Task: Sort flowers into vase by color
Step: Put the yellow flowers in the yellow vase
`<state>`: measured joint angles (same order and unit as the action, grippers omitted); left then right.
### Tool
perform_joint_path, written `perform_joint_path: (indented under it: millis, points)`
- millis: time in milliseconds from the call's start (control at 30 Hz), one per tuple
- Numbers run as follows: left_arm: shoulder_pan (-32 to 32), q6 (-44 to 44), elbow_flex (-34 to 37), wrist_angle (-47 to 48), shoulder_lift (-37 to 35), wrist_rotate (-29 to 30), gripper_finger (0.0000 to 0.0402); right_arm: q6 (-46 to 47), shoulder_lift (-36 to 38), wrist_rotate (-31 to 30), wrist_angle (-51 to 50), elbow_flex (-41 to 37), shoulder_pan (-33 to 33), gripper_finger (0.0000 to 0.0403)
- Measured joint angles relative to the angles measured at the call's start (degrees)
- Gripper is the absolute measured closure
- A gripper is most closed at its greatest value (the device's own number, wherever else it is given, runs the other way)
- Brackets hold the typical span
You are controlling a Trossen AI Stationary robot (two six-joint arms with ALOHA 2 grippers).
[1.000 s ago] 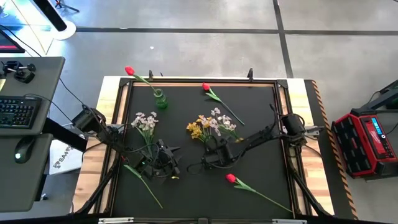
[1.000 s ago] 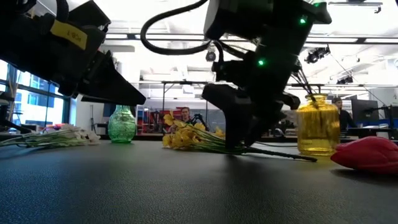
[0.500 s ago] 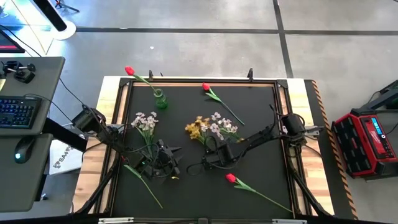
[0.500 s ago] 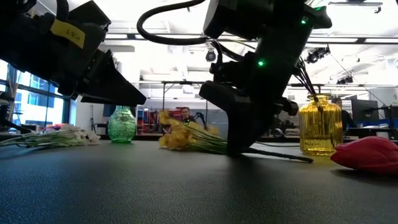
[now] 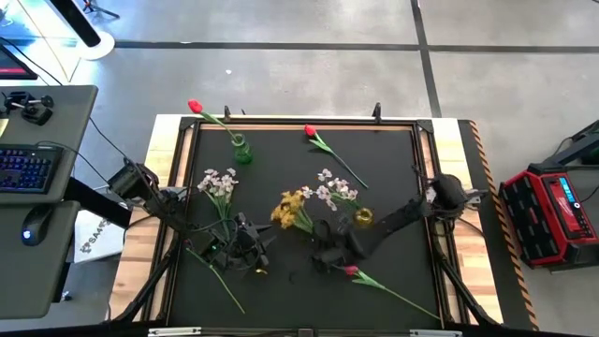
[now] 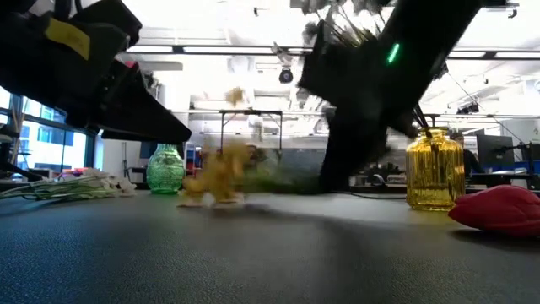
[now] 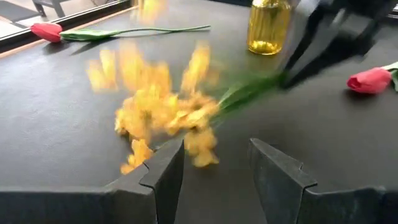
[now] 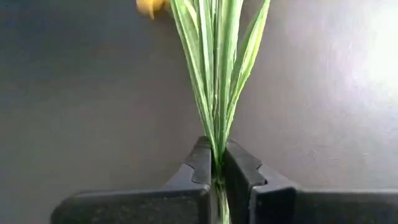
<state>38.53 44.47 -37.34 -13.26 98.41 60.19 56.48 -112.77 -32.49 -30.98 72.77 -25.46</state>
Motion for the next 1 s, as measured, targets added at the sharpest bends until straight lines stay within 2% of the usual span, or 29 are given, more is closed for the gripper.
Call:
perform_joint_path:
  millis: [167,400,500,667,833,1000]
  points:
    - [0.6,0.0,0.0,0.0,0.0,0.4,0.0236,-2.0,7.3,-13.4,-1.1,0.0,-5.9,0.0401]
    - [0.6,0.0,0.0,-0.1,0.0,0.6,0.0236,-2.4,16.5,-33.2,-7.6,-0.6,-18.2,0.0402]
    - [0.6,0.0,0.0,-0.1,0.0,1.1,0.0236,2.6,20.3,-42.0,-8.3,-5.0,-24.7,0.0402]
    - [0.5,-0.1,0.0,-0.3,0.0,2.1,0.0236,17.0,24.3,-56.2,-7.4,-16.8,-33.5,0.0402]
    - [0.2,-0.1,0.0,-0.7,0.0,2.1,0.0236,27.8,26.2,-57.5,-6.1,-25.2,-35.2,0.0402]
    - [-0.4,-0.1,0.0,-1.7,0.0,2.1,0.0236,28.5,26.2,-57.5,-4.1,-28.9,-33.8,0.0402]
